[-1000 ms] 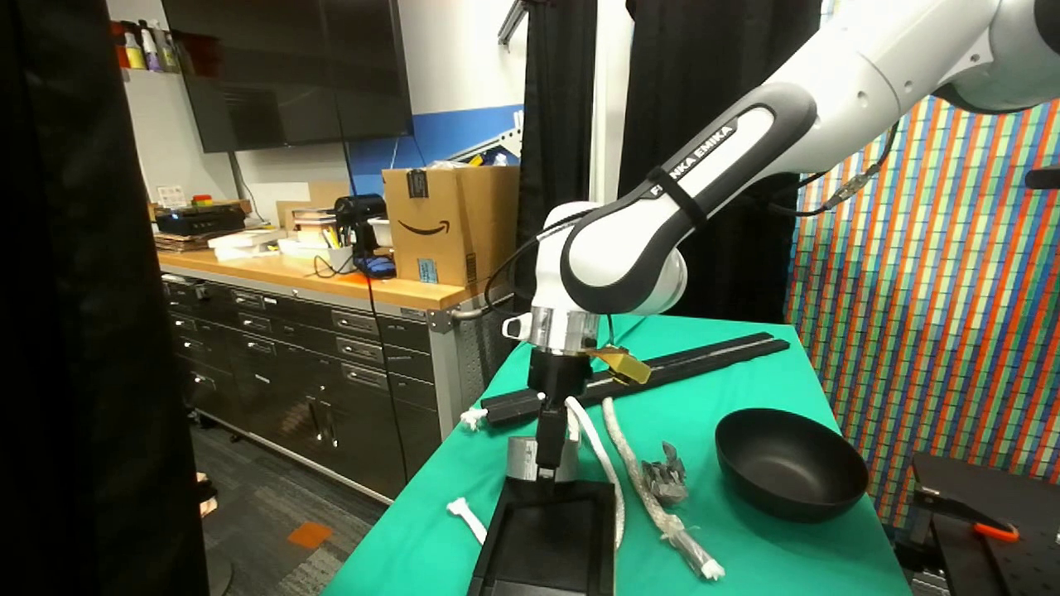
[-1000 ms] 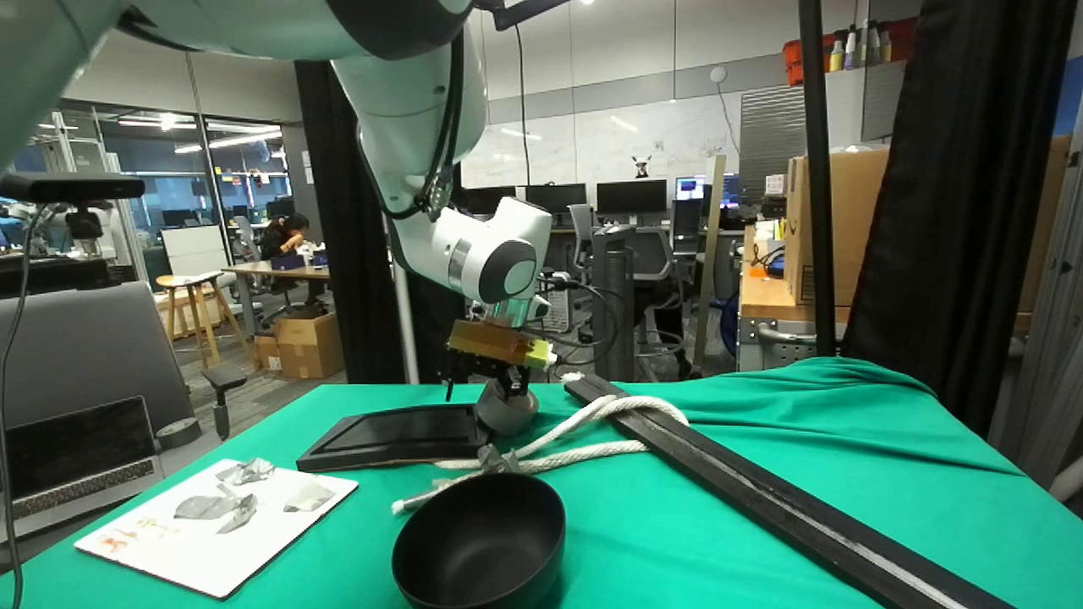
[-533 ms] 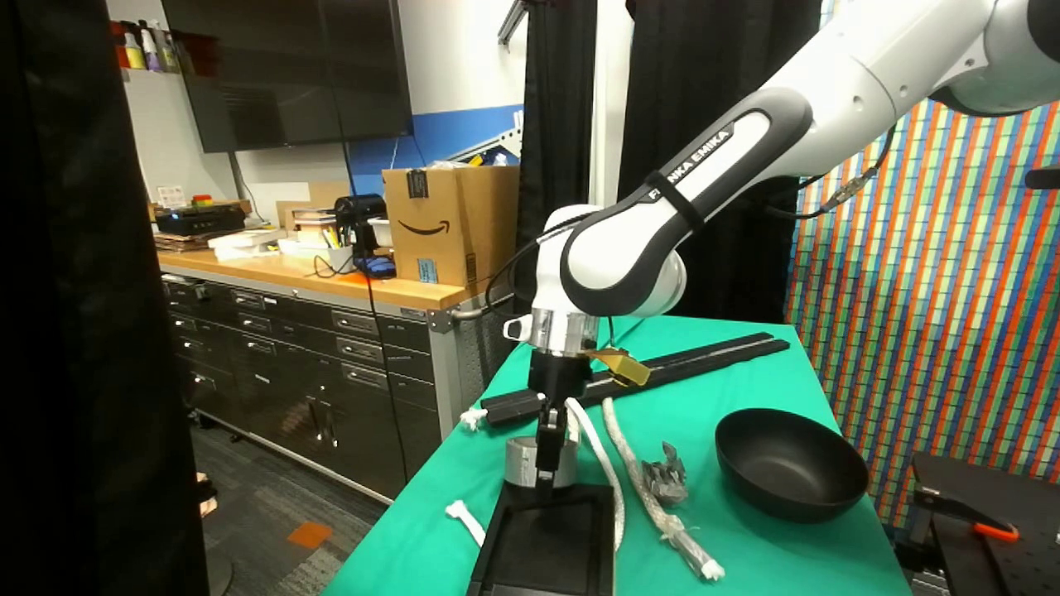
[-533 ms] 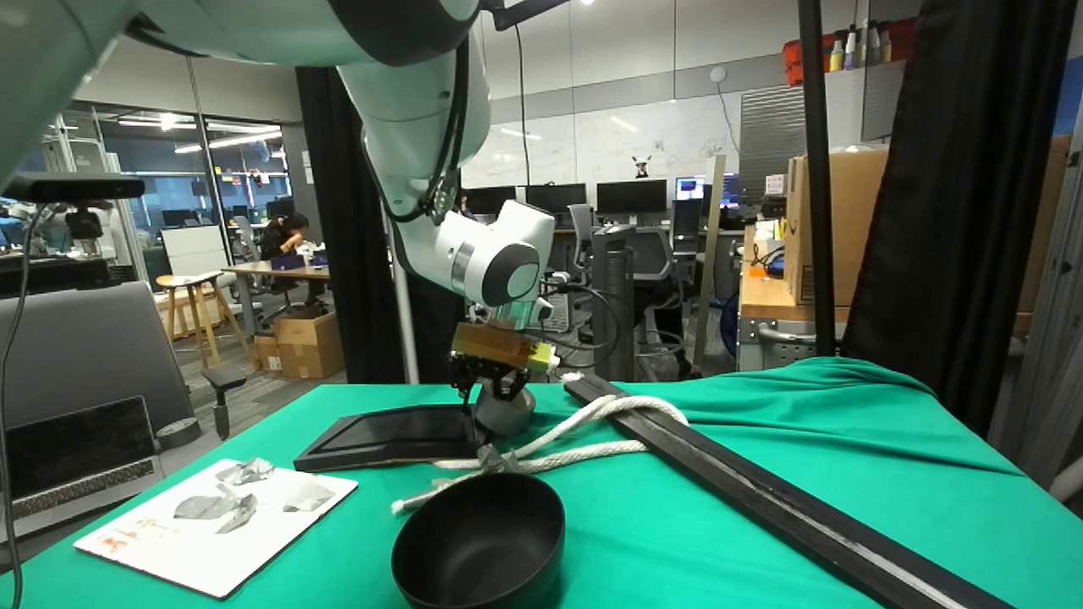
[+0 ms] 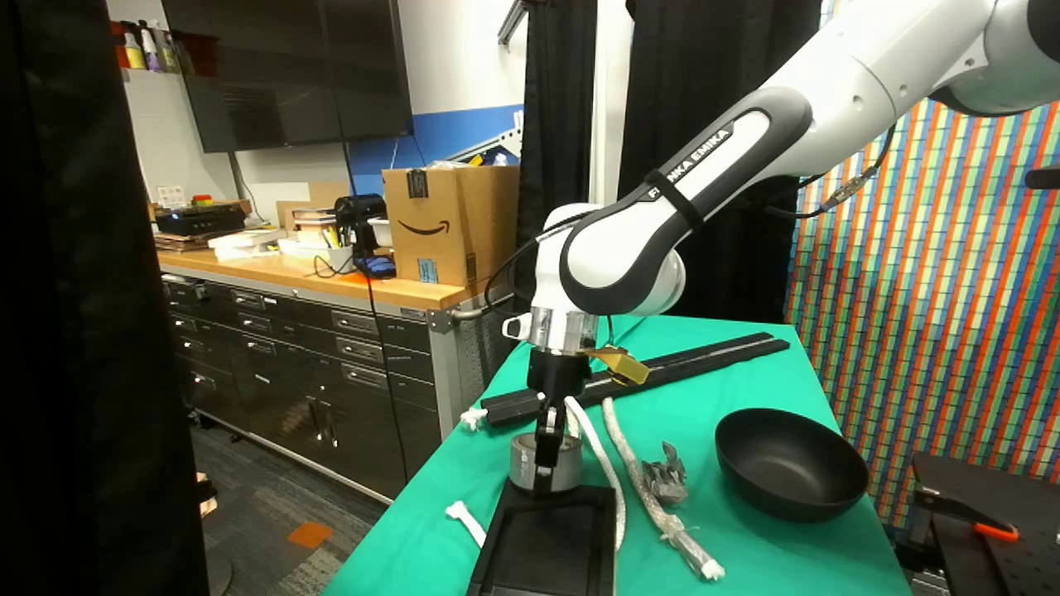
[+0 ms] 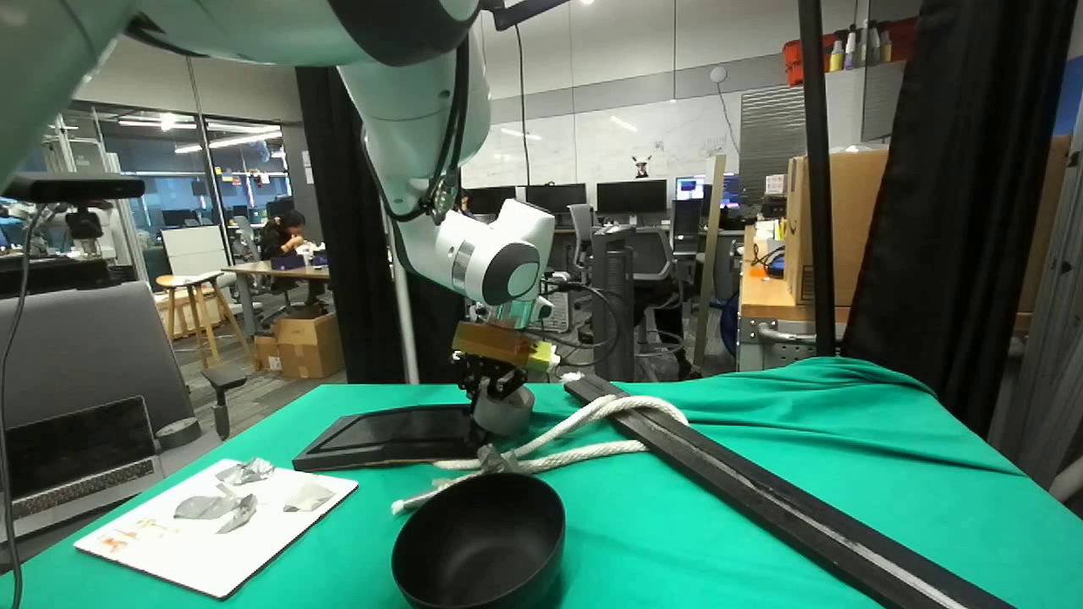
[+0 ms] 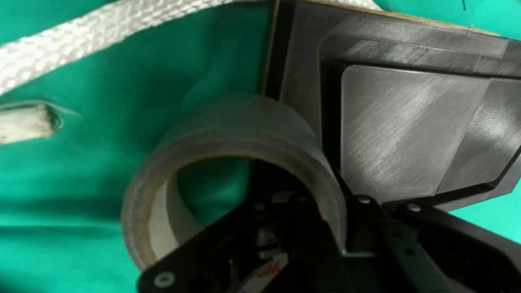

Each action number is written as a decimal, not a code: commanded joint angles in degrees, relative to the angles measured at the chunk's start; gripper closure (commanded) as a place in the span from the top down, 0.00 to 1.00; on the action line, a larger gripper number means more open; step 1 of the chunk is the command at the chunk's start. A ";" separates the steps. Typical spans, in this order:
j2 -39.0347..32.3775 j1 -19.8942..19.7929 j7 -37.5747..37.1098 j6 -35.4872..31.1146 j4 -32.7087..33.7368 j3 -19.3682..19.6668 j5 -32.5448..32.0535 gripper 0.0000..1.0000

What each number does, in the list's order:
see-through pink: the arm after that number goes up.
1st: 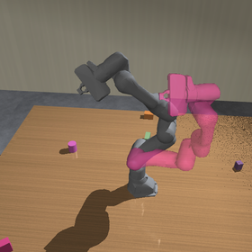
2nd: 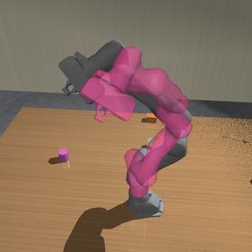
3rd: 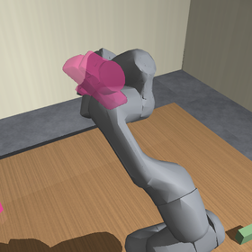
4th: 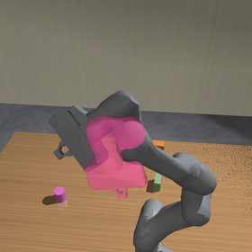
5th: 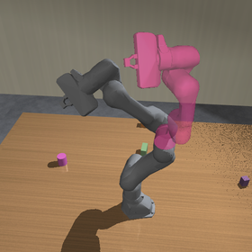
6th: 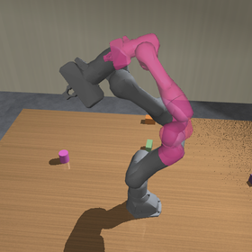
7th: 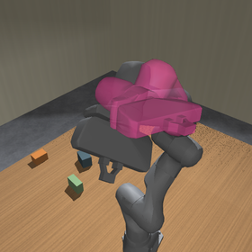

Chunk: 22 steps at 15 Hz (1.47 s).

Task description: Put the black masking tape in the bowl

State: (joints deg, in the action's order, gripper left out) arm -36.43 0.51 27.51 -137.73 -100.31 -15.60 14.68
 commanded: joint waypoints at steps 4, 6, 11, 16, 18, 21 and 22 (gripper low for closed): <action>4.45 0.12 -2.18 0.76 -1.26 0.89 -2.01 0.11; 7.50 0.09 -3.34 1.64 -2.47 1.65 -2.87 0.10; 17.48 0.67 -7.87 4.06 -8.80 4.43 -5.64 0.10; 29.54 1.61 -13.97 8.42 -20.68 7.28 -9.38 0.10; 33.73 1.97 -15.92 10.82 -24.89 7.68 -9.93 0.10; 38.94 2.69 -18.44 14.79 -29.29 7.77 -10.05 0.10; 40.59 2.96 -19.24 15.73 -30.51 7.72 -10.20 0.10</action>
State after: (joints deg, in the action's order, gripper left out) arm -2.96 1.79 11.64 -124.62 -125.68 -8.72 5.70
